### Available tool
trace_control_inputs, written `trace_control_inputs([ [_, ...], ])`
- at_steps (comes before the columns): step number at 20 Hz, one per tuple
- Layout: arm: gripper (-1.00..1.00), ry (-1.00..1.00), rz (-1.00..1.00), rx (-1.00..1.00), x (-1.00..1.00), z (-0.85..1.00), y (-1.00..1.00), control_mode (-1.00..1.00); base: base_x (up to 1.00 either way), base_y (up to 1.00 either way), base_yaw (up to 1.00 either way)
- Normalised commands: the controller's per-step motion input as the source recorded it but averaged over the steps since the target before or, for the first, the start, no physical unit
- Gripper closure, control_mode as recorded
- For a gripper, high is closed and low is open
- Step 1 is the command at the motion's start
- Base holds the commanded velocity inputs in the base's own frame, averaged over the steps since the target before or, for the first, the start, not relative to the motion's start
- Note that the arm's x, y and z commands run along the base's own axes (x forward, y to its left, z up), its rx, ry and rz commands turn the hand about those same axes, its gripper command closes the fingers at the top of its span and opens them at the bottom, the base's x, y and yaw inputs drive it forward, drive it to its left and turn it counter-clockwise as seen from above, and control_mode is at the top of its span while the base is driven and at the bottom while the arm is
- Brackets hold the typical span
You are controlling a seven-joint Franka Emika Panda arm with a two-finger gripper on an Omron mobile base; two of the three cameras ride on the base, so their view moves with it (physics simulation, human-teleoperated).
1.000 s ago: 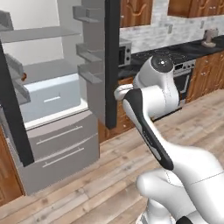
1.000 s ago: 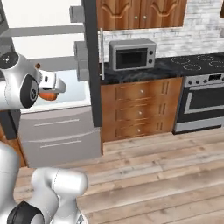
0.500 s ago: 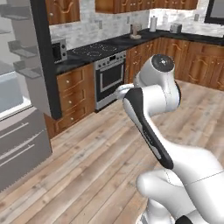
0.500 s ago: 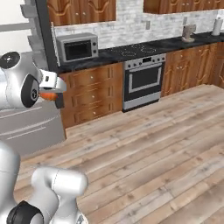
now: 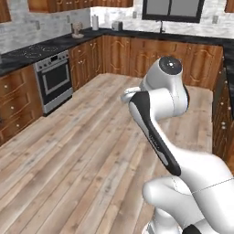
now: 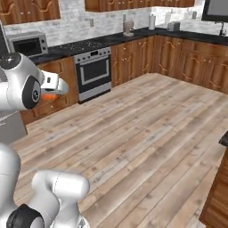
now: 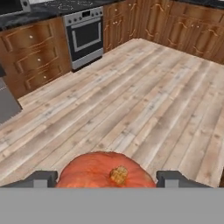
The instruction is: Take the cheese, chicken drumstick, and squash from the fridge and place them on the plate on the dining counter to create an appetizer plate.
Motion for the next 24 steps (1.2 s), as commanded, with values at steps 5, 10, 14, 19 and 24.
trace_control_inputs([
  [5,1.0,0.0,0.0,0.0,0.0,0.0,0.0,1.0,-1.0,-0.69,-0.42],
  [10,1.0,0.0,0.0,0.0,0.0,0.0,0.0,1.0,-0.81,-0.99,-0.33],
  [14,1.0,0.0,0.0,0.0,0.0,0.0,0.0,1.0,-0.27,-1.0,-0.17],
  [19,1.0,0.0,0.0,0.0,0.0,0.0,0.0,1.0,-0.05,-1.0,-0.06],
  [24,1.0,0.0,0.0,0.0,0.0,0.0,0.0,1.0,0.0,-1.0,0.0],
])
